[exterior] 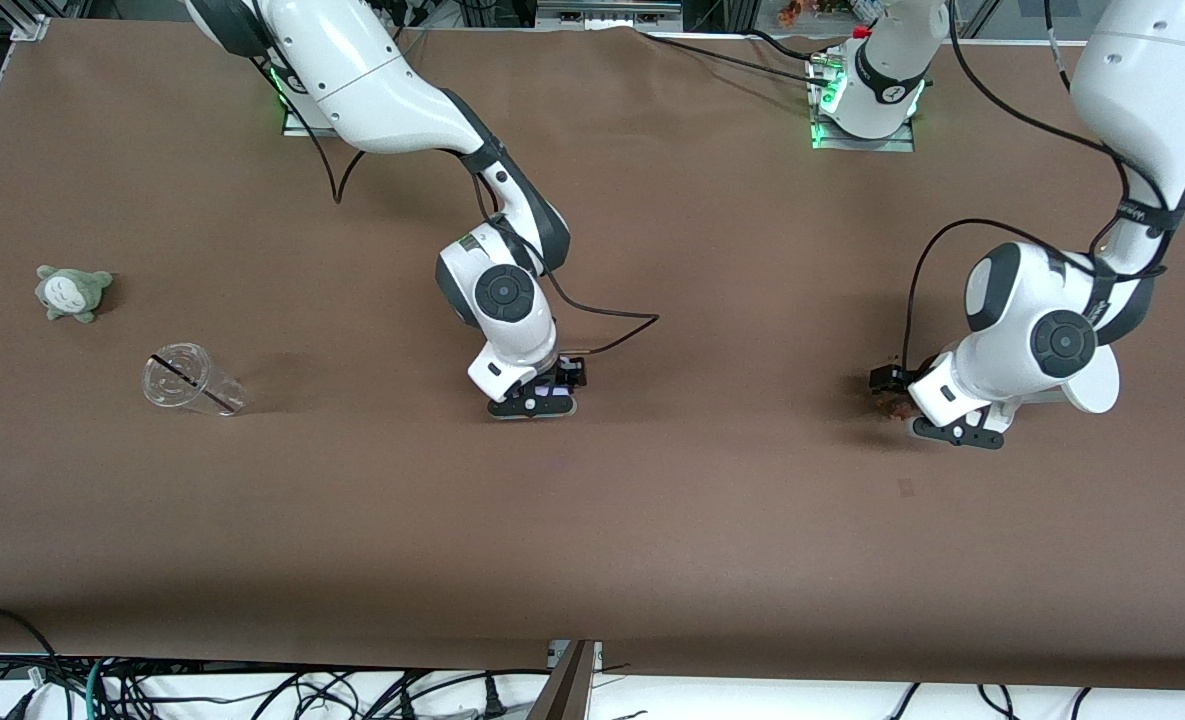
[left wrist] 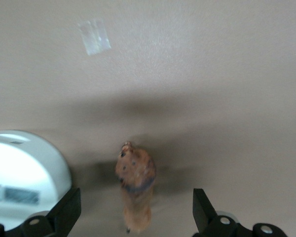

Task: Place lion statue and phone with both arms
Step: 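Lower the lion beside the lamp while the right gripper grasps the phone, then lift the phone toward the cup while the left gripper withdraws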

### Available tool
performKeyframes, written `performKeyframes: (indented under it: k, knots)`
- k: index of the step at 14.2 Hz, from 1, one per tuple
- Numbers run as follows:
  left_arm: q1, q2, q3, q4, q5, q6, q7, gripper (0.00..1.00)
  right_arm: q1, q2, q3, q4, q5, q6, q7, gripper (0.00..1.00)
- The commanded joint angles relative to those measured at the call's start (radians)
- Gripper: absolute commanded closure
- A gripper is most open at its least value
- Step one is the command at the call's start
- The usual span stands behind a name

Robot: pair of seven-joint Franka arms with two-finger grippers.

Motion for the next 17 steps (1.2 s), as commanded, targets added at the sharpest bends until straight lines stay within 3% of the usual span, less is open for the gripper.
performKeyframes:
  k: [1, 3, 7, 12, 17]
  knots:
    - [-0.004, -0.117, -0.028, 0.001, 0.019, -0.084, -0.019, 0.00, 0.003, -0.008, -0.008, 0.029, 0.013, -0.014, 0.002, 0.68]
    - [-0.005, -0.160, -0.048, 0.068, 0.019, -0.196, -0.018, 0.00, 0.000, -0.032, -0.008, 0.029, 0.021, -0.029, -0.002, 0.68]
    - [-0.004, -0.178, -0.062, 0.329, 0.003, -0.509, 0.002, 0.00, -0.030, -0.158, -0.014, 0.027, 0.027, -0.213, -0.022, 0.70]
    - [0.002, -0.198, -0.056, 0.562, 0.003, -0.663, 0.084, 0.00, -0.122, -0.344, -0.018, 0.016, 0.029, -0.478, -0.157, 0.70]
    - [0.004, -0.241, -0.055, 0.593, 0.000, -0.749, 0.047, 0.00, -0.136, -0.482, -0.152, -0.063, 0.029, -0.562, -0.318, 0.70]
